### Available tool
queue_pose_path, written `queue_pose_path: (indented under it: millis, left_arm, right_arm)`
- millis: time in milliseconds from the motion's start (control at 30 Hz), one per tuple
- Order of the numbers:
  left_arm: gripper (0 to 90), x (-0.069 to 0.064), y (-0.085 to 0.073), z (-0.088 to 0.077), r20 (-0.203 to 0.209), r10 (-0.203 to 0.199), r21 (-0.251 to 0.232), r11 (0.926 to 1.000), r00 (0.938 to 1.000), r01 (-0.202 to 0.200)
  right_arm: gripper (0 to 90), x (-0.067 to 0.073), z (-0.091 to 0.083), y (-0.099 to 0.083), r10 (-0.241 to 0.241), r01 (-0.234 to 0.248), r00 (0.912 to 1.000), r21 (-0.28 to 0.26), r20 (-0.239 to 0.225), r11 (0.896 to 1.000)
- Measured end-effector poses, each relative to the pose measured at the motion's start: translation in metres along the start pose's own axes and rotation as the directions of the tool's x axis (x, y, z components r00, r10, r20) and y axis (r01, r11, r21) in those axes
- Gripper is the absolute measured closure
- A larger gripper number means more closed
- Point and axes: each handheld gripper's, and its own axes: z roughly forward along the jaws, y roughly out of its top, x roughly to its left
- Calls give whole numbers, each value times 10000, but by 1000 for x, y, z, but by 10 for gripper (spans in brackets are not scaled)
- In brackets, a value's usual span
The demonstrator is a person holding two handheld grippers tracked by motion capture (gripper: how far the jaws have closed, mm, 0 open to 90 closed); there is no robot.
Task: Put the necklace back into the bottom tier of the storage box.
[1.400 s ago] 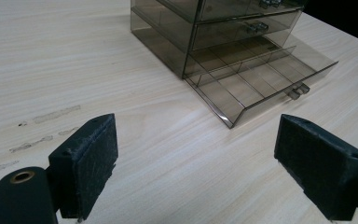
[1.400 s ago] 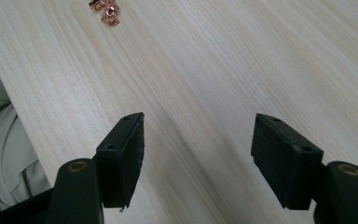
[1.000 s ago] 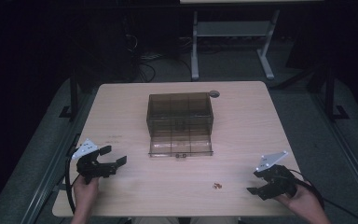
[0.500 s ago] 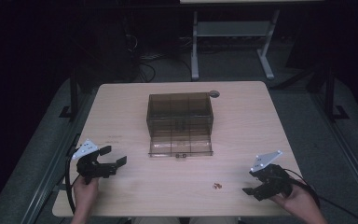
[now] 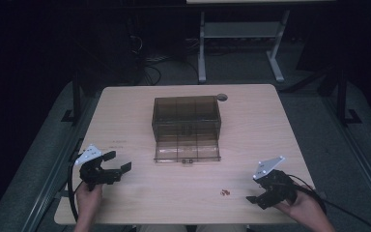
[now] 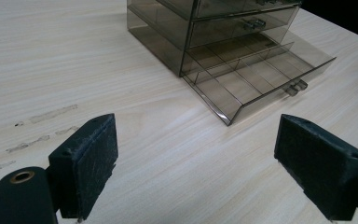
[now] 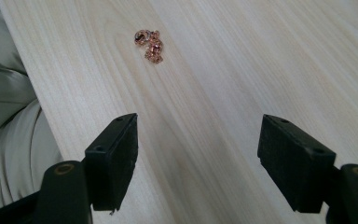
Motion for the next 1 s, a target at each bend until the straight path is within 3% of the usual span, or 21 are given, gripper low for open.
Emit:
queue_pose_path:
  millis: [1000]
  left_arm:
    - [129, -1, 0, 1, 22, 12, -35, 10000, 10000, -12]
  right_arm:
    - [278, 10, 11, 18, -622, 627, 9979, 350, -152, 9974]
